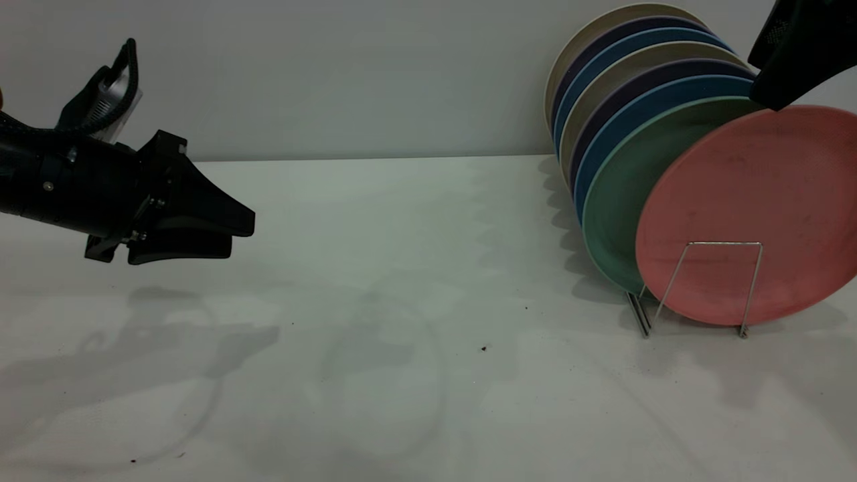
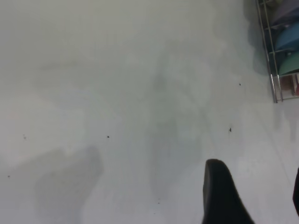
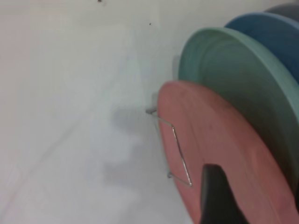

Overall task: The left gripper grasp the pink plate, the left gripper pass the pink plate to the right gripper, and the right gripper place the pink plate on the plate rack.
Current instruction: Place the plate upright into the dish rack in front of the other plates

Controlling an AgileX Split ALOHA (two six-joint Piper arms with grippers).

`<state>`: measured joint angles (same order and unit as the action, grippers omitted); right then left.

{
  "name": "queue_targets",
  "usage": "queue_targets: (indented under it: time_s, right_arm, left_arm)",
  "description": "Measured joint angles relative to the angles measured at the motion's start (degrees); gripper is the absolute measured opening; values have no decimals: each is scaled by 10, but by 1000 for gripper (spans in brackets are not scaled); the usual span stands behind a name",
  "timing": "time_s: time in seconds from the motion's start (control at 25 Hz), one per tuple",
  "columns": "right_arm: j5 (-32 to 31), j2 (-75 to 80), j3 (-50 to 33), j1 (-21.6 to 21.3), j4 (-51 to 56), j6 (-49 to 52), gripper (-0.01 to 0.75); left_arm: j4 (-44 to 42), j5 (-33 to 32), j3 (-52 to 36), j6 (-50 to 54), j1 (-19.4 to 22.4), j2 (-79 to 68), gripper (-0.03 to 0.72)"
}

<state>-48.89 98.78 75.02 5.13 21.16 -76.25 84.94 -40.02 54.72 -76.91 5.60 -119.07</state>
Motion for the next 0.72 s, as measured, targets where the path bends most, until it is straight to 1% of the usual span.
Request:
queue_targets:
  time_s: [0.4,0.48,0.56,0.64,0.72]
  right_arm:
    - [-19,0,0,0,0,91,413]
    - [-30,0,0,0,0,144,413]
    - [-39,-1,0,0,1,222,413]
    - [-52,-2,0,0,-8,316,413]
    - [-71,-5,0,0,-36,396,414]
  left_arm:
    - [0,6,0,6,0,0,408]
    - [0,7,0,14,0,0,408]
    - [-7,15,0,24,0,0,408]
    - [-40,30,1,40,0,0,408]
    - [-93,49,4,77,0,2,408]
